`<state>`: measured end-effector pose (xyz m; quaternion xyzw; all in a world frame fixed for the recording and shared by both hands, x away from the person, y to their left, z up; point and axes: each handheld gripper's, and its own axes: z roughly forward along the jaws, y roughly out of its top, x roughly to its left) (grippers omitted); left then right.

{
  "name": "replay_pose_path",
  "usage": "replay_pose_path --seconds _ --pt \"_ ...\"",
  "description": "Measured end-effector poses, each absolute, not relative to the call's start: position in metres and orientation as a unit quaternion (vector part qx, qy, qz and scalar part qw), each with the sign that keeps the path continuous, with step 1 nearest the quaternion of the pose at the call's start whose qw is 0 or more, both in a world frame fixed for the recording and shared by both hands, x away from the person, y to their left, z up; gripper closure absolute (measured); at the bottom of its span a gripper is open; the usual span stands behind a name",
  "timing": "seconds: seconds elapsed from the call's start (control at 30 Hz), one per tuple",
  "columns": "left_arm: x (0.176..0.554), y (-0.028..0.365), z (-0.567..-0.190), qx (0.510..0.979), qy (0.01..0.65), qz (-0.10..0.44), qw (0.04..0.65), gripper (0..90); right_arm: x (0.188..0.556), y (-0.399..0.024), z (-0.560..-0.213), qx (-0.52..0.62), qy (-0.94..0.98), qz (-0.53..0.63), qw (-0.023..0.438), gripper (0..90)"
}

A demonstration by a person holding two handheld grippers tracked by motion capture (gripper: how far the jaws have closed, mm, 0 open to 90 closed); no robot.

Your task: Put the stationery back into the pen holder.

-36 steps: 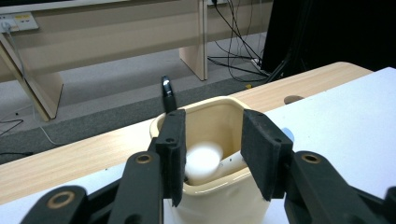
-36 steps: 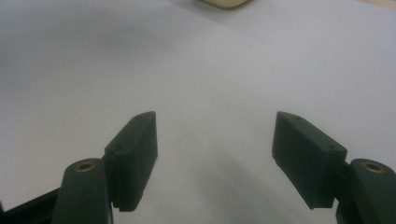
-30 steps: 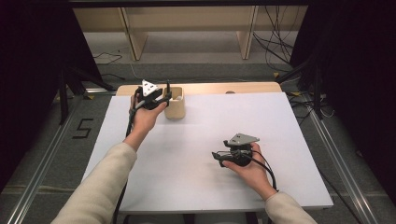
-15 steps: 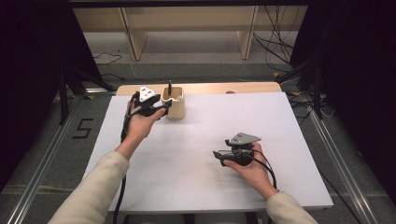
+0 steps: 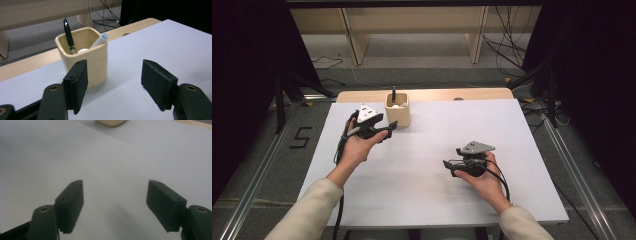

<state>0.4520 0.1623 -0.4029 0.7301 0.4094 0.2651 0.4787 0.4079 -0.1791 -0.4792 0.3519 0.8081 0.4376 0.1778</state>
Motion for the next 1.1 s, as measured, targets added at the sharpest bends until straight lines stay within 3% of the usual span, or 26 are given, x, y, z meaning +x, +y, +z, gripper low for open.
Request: replay_pose_path --seconds 1.1 --pt "0.391 0.183 -0.458 0.771 0.393 0.223 0.449 33.5 0.401 -0.194 -0.481 0.361 0.808 0.431 0.177 29.9"
